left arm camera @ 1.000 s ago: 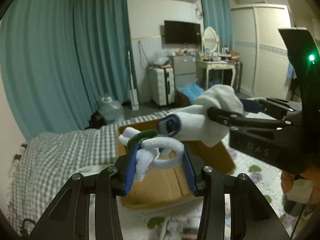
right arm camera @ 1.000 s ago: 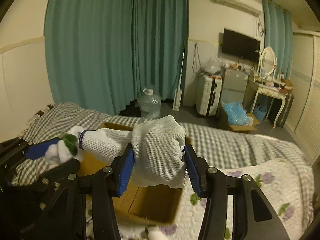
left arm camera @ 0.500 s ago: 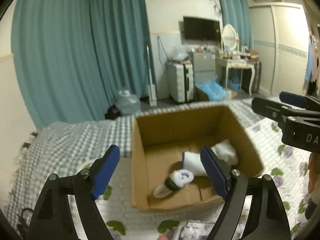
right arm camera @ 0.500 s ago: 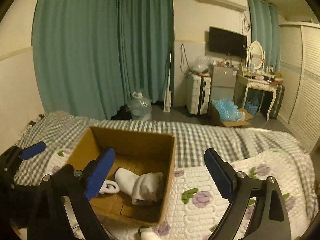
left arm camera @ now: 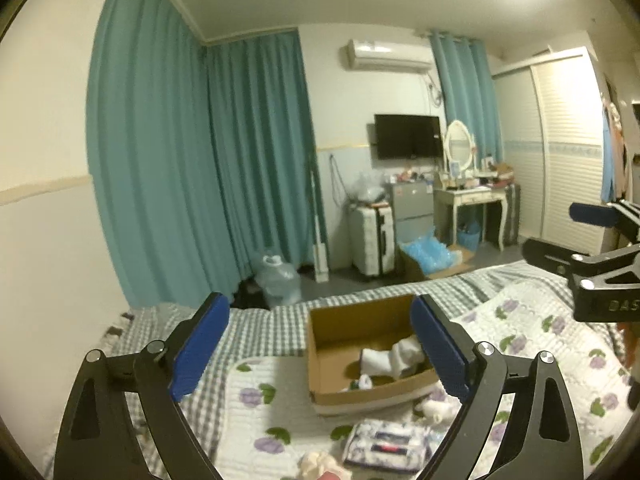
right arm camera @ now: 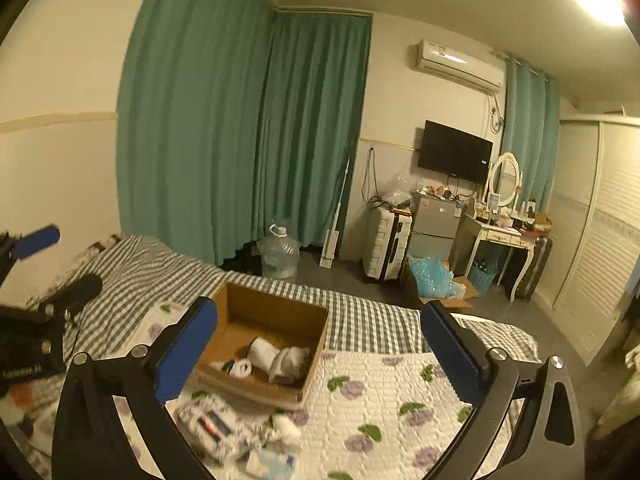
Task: Organize soft objects
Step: 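Withdraw both tools from the box back toward the remaining items, then grasp the light blue tissue pack with the right tool while the left tool grasps the cream lace cloth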
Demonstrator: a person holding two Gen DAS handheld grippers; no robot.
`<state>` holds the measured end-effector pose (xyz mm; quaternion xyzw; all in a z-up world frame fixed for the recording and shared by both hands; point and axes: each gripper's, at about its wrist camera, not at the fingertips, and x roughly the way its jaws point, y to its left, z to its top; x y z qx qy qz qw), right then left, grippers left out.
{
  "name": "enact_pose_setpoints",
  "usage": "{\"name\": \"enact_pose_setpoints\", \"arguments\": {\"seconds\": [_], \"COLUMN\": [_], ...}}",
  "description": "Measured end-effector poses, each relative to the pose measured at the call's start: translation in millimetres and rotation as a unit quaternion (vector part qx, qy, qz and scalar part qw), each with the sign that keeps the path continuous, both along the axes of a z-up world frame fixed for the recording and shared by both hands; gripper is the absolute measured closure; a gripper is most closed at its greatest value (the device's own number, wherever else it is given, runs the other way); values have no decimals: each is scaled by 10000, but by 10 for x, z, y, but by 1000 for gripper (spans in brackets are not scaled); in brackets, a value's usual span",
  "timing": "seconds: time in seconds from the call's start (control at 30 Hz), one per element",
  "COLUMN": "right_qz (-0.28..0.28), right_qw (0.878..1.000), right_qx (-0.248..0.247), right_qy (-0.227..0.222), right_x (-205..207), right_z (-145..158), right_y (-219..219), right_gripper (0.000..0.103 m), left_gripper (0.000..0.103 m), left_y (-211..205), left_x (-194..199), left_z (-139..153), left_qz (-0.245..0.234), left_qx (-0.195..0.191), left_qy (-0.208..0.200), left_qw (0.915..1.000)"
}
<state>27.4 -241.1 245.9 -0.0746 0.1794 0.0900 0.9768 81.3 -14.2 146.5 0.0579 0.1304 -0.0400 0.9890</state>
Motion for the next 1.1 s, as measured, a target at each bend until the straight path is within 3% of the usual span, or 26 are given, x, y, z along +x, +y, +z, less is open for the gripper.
{"name": "enact_pose_setpoints", "arguments": {"seconds": [0.13, 0.23, 0.4, 0.57, 0.73, 0.83, 1.0, 1.1], "right_qz": [201, 235, -36, -212, -272, -342, -349, -345], "right_qw": [9993, 9983, 9965, 9919, 9831, 9760, 9683, 9661], "right_qx": [-6, 98, 165, 92, 169, -180, -184, -220], "right_qy": [318, 532, 824, 1250, 1804, 2144, 2465, 2549], "right_x": [-226, -284, -181, 55, 196, 280, 393, 470], "right_z": [-185, -435, -936, -1606, -2295, -2663, -2932, -3032], "right_y": [-11, 13, 58, 159, 190, 262, 293, 348], "right_gripper": [1, 1, 1, 1, 1, 1, 1, 1], "left_gripper": [9, 9, 9, 9, 9, 9, 9, 9], "left_y": [52, 68, 27, 25, 124, 154, 189, 179], "left_x": [-267, -321, -215, -79, 127, 172, 292, 345], "left_z": [-49, -246, -777, -1337, -1890, -2142, -2347, -2478], "left_qz": [14, -142, -124, 213, 479, 559, 436, 489], "left_qx": [30, -48, -82, -42, -84, -13, -221, -65], "left_qy": [-84, 95, 657, 1048, 1639, 1917, 2404, 2562], "left_qw": [10000, 9998, 9977, 9943, 9853, 9799, 9694, 9654]}}
